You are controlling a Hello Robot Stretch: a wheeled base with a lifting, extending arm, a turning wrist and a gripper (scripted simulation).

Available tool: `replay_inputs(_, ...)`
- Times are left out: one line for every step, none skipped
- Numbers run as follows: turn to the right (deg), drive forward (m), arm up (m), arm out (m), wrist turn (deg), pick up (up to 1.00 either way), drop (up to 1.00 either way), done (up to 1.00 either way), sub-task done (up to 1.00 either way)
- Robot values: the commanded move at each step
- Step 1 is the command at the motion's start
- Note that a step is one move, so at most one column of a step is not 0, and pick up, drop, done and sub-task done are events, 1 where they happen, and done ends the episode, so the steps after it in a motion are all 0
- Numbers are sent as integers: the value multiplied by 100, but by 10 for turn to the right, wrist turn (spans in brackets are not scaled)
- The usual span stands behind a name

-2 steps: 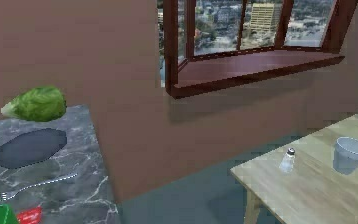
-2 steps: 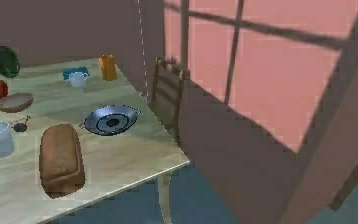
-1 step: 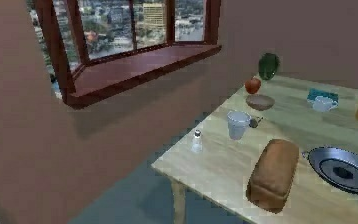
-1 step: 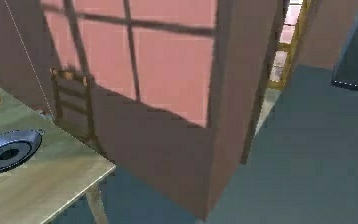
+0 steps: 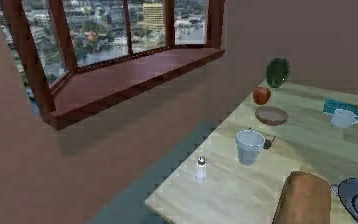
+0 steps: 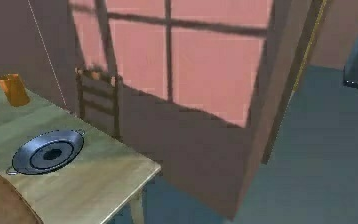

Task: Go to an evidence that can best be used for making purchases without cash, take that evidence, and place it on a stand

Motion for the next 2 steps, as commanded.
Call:
replay_inputs(-210, 0, 0, 0, 0, 0, 0, 0, 0)
replay_inputs(0, 10, 0, 0, 0, 0, 0, 0, 0)
